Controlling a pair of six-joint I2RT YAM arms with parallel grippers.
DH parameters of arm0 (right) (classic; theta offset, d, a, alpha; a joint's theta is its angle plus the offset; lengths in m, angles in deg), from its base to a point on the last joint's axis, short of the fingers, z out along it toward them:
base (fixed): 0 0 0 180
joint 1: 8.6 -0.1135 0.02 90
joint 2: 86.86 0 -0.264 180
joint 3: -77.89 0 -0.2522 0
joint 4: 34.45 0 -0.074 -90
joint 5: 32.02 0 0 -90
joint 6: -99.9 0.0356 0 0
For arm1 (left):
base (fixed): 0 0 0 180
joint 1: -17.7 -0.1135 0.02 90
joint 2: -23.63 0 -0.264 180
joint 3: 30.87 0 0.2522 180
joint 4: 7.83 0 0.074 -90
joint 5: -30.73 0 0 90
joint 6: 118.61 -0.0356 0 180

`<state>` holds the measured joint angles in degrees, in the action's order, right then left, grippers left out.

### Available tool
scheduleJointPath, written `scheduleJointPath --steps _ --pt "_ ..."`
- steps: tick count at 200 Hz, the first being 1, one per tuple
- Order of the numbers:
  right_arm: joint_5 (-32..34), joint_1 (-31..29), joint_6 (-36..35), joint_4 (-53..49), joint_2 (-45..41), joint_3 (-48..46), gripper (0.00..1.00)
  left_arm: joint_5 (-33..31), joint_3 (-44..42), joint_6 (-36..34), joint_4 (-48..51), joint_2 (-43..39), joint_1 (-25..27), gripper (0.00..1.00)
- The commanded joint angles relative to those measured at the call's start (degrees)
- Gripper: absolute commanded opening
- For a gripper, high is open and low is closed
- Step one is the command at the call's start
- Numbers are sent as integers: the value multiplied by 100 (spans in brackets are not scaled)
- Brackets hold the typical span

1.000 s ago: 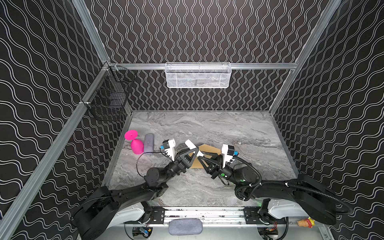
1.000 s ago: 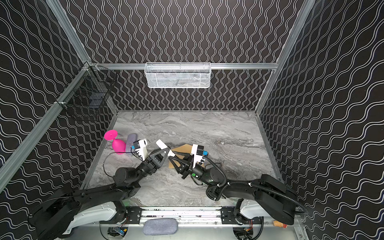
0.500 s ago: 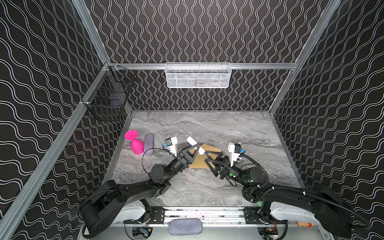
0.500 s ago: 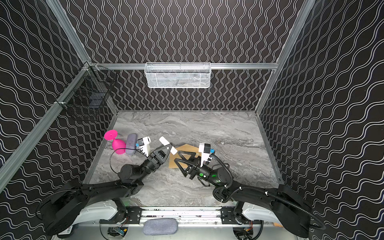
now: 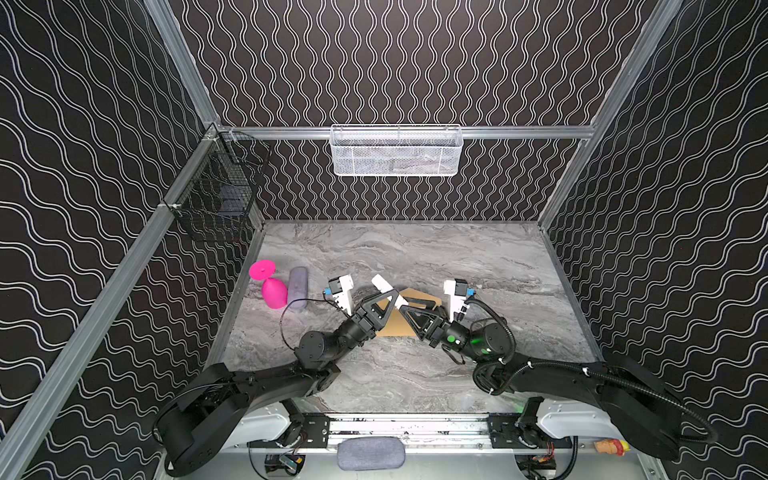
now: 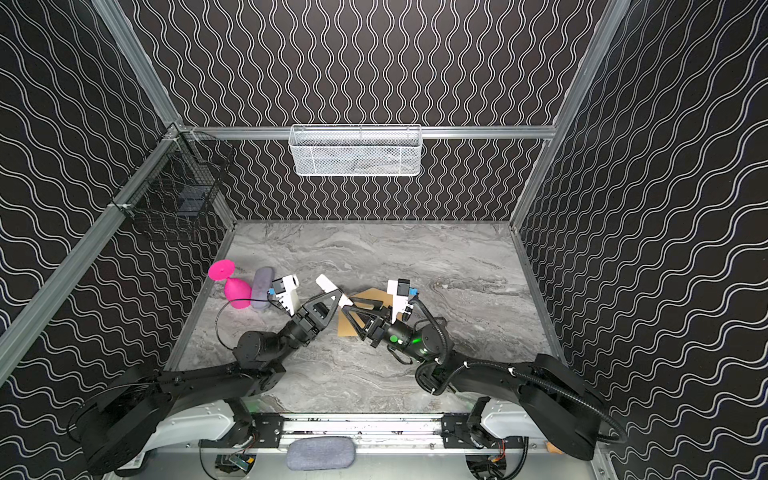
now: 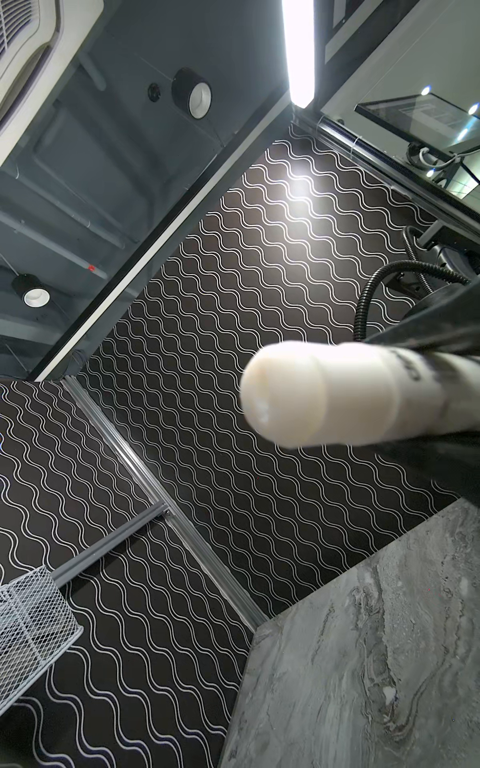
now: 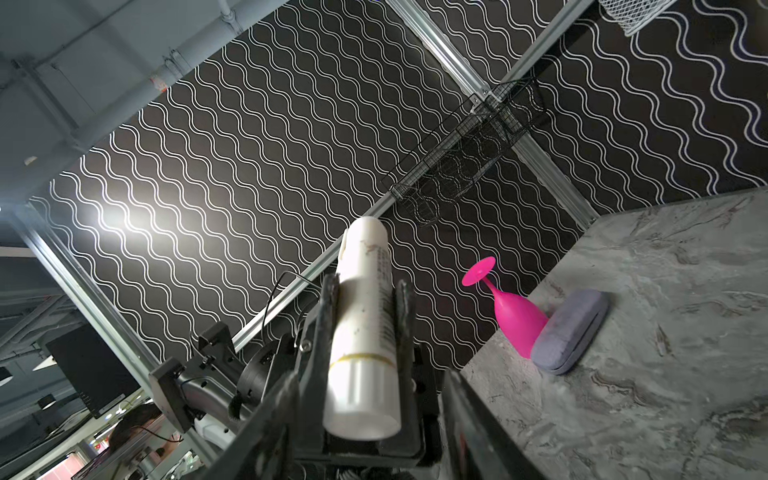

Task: Place the letter into the envelope and seal it

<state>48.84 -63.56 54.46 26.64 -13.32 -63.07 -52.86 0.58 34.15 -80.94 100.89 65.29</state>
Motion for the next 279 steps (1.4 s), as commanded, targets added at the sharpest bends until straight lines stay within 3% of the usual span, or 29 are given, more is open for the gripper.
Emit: scheduleJointPath --steps 1,24,106,214,254,270,279 --pt "-247 19 121 557 176 133 50 -44 -16 -96 -130 -52 4 0" --pt "-349 37 147 704 314 204 45 -58 -51 -130 -93 -114 6 0" --pt "-528 42 132 724 537 425 40 -83 -119 -175 -155 -140 4 0" --pt "-508 42 -53 313 337 428 22 -53 -104 -258 -147 -47 9 0" --pt "-386 156 -367 -716 -185 417 15 -136 -237 -630 73 -180 11 54" --pt "-390 288 -420 -1129 -381 380 13 -215 -346 -854 244 -290 9 71" --pt "-422 378 -469 -1423 -518 368 13 -246 -401 -1007 382 -378 5 75"
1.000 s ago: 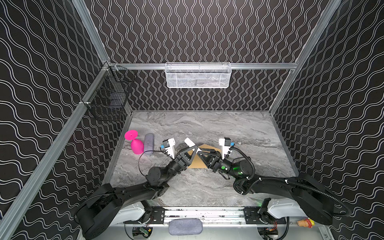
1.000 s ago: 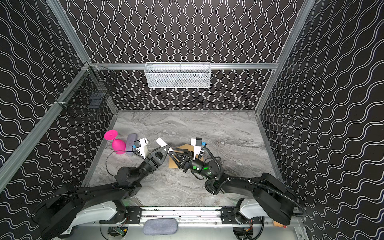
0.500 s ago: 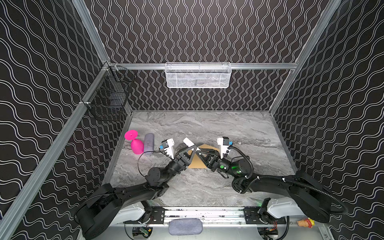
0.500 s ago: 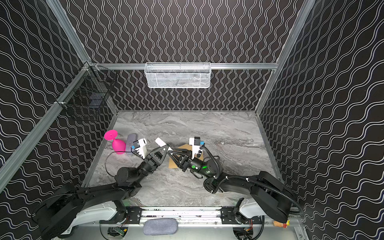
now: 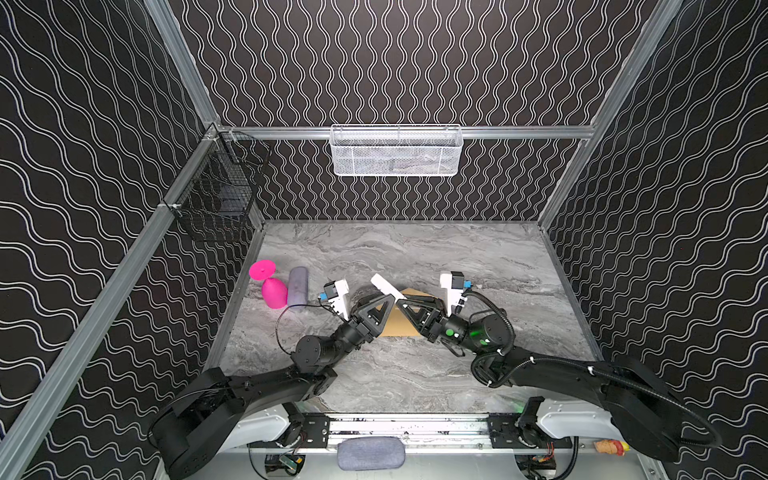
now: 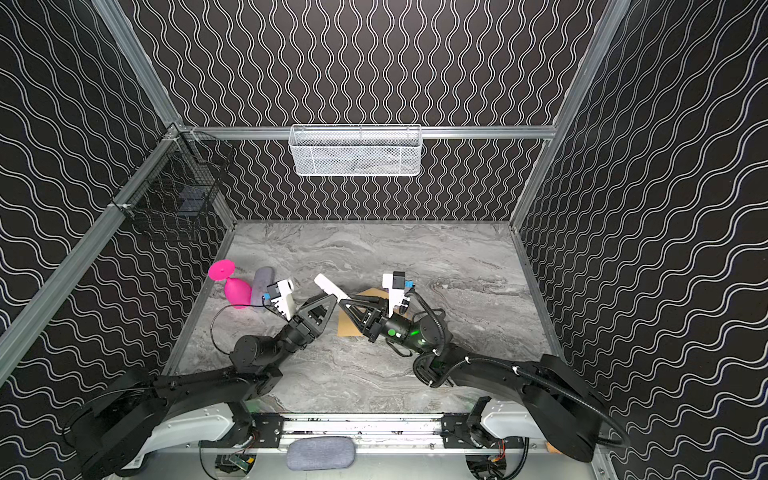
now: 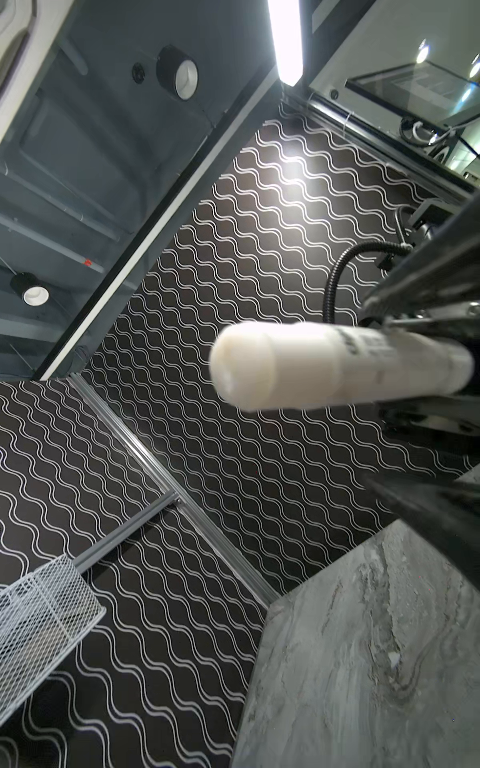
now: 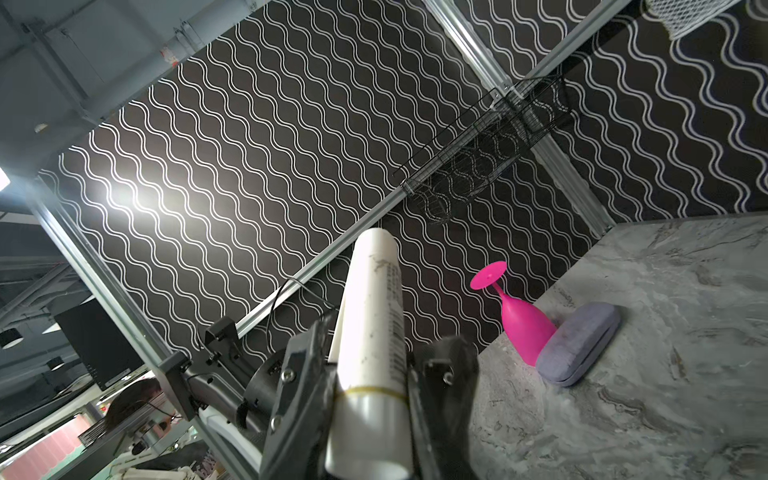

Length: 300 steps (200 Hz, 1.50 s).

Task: Place the letter into the envelope and seal it

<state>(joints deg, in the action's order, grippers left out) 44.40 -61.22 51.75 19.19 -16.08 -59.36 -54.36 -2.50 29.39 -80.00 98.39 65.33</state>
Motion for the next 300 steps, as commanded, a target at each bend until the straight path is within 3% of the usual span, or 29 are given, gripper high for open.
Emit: scheduleJointPath --steps 1,26,51,64,93,130,177,203,259,282,300 --pt "18 154 -205 -720 -263 -1 13 -95 -96 -541 309 -138 0 75" --pt "-165 457 -603 -2423 -870 194 12 -15 -176 -1391 1259 -804 -16 76" --pt "-95 646 -1198 -4593 -1466 607 9 -202 390 -3078 4596 -2244 -9 75" --pt "-149 729 -1419 -5451 -1601 846 7 -322 719 -3944 5675 -2586 5 74" --pt "-300 909 -1775 -6929 -1670 1430 3 -385 1553 -5221 7285 -2410 50 75" --pt "-791 1132 -2051 -8220 -1566 2105 0 -578 2597 -7505 9218 -2050 388 74" --pt "-1628 1495 -2251 -8971 -1278 2518 0 -533 3247 -9752 10218 -1581 677 73" --pt "-1839 1527 -2327 -9137 -1158 2628 0 -683 3448 -10209 10170 -1153 888 73" --pt "-2135 1536 -2445 -9239 -918 2769 0 -846 3747 -10185 9705 -296 1072 76" --pt "-2194 1536 -2457 -9242 -828 2778 0 -921 3878 -10021 9737 -91 1071 69" --pt "-2218 1537 -2488 -9254 -810 2778 0 -903 3842 -9947 9746 -28 1072 58"
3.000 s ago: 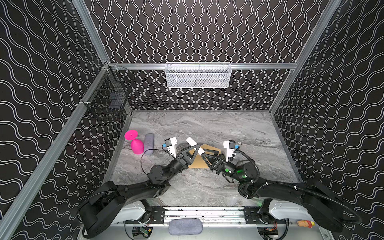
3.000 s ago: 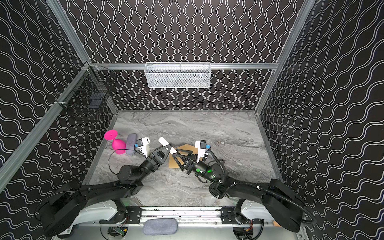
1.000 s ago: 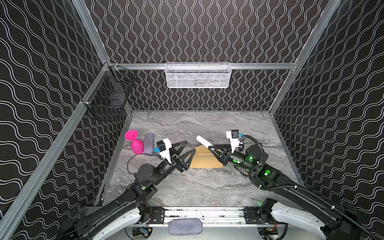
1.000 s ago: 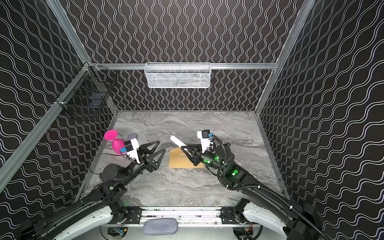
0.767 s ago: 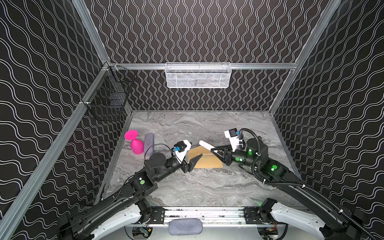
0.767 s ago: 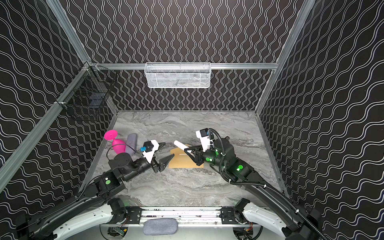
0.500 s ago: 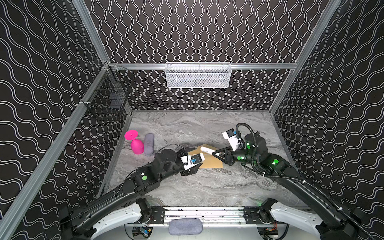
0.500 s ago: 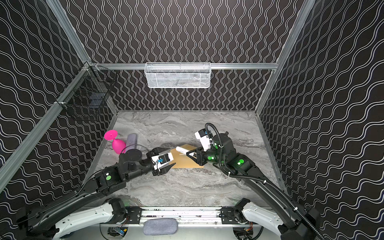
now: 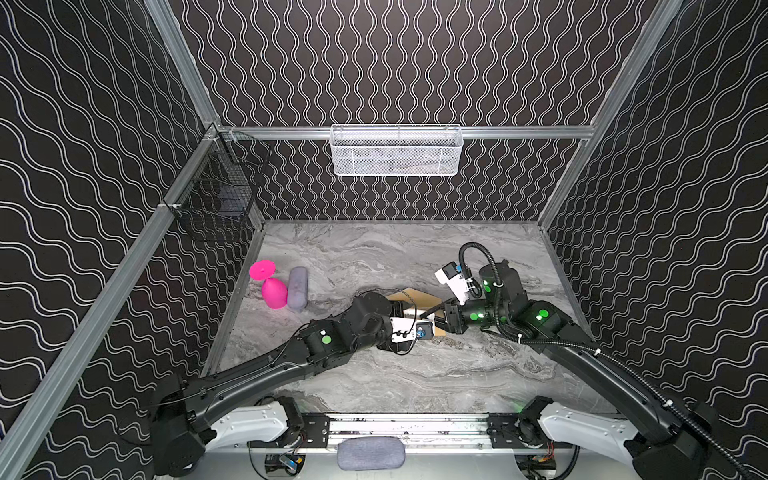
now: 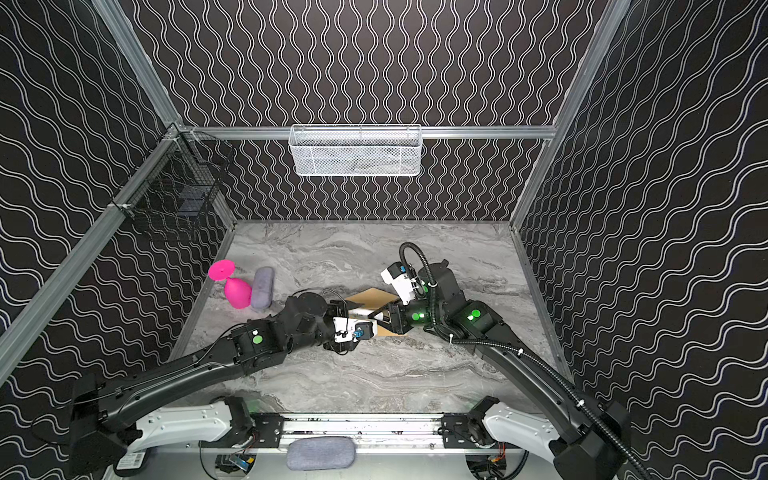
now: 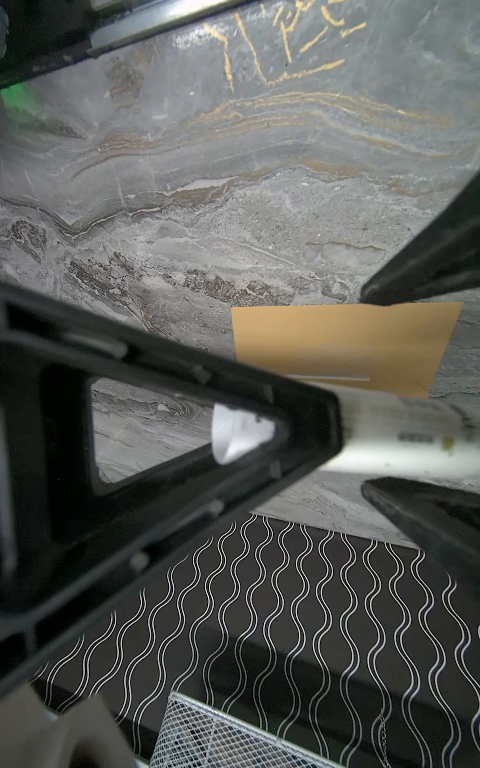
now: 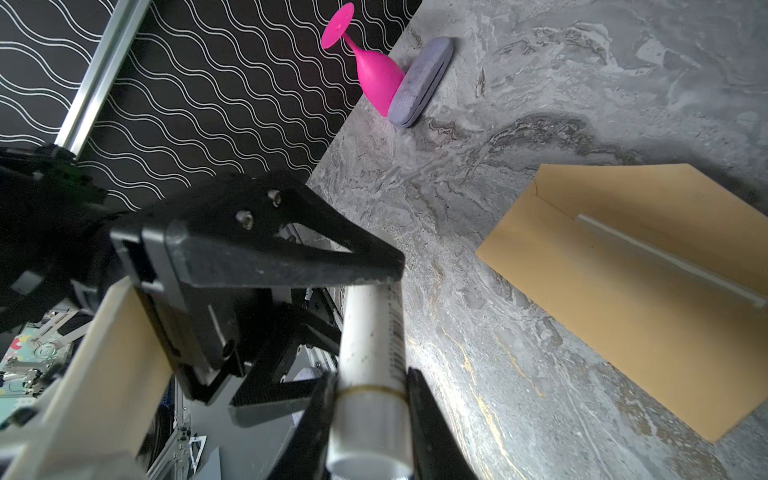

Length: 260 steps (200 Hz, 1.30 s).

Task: Place the letter into the envelope and seal it

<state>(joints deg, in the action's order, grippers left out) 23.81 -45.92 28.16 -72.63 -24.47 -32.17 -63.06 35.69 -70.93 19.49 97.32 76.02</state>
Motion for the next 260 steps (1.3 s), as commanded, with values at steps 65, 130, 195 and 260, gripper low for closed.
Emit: scheduleJointPath --steps 65,130,195,260 --pt "-188 6 -253 -170 107 338 0 113 -190 468 -344 100 -1 35" --pt "-100 -3 -376 -144 128 430 18 353 -260 1477 -583 43 1 3" --pt "316 7 -1556 759 -1088 -469 66 1245 -1567 3533 -3067 -427 -32 0" --pt "-257 -3 -1947 3243 -2265 -2305 68 2081 -2632 4602 -5543 -305 -63 0"
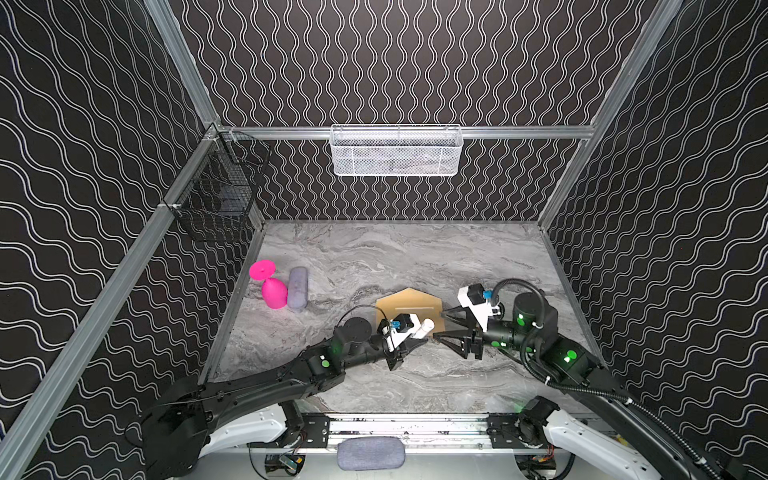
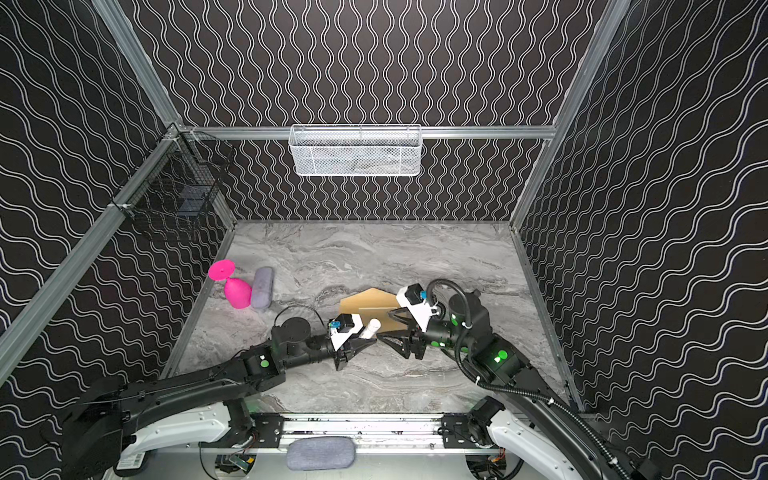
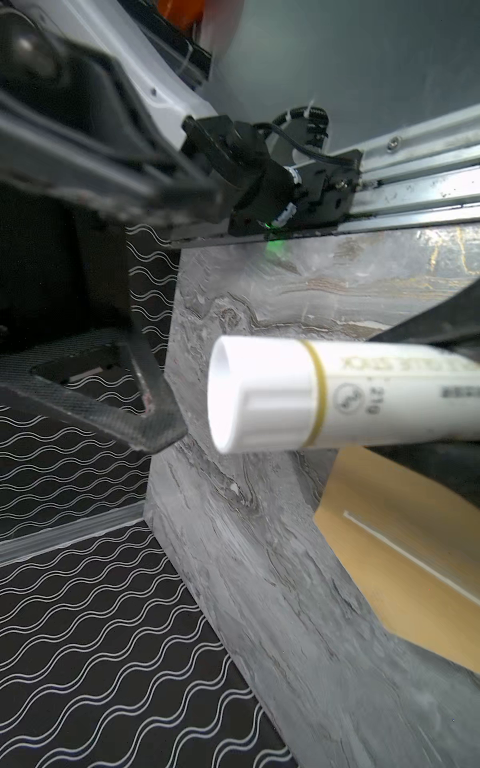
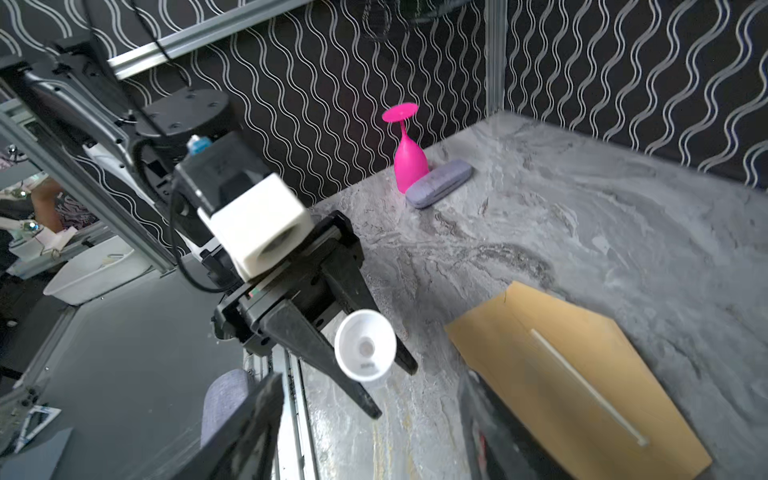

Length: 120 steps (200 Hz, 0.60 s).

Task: Place the letter into the envelope and seal it

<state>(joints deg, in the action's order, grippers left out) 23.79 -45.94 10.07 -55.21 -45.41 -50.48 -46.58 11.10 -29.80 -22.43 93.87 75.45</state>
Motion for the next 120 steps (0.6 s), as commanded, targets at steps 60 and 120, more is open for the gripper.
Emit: scheduleJointPath --steps 60,120 --pt "-387 -412 89 2604 279 -762 59 629 -432 635 -1991 247 -10 0" --pt "-325 -638 10 2606 548 -683 42 687 -508 664 -2110 294 -19 0"
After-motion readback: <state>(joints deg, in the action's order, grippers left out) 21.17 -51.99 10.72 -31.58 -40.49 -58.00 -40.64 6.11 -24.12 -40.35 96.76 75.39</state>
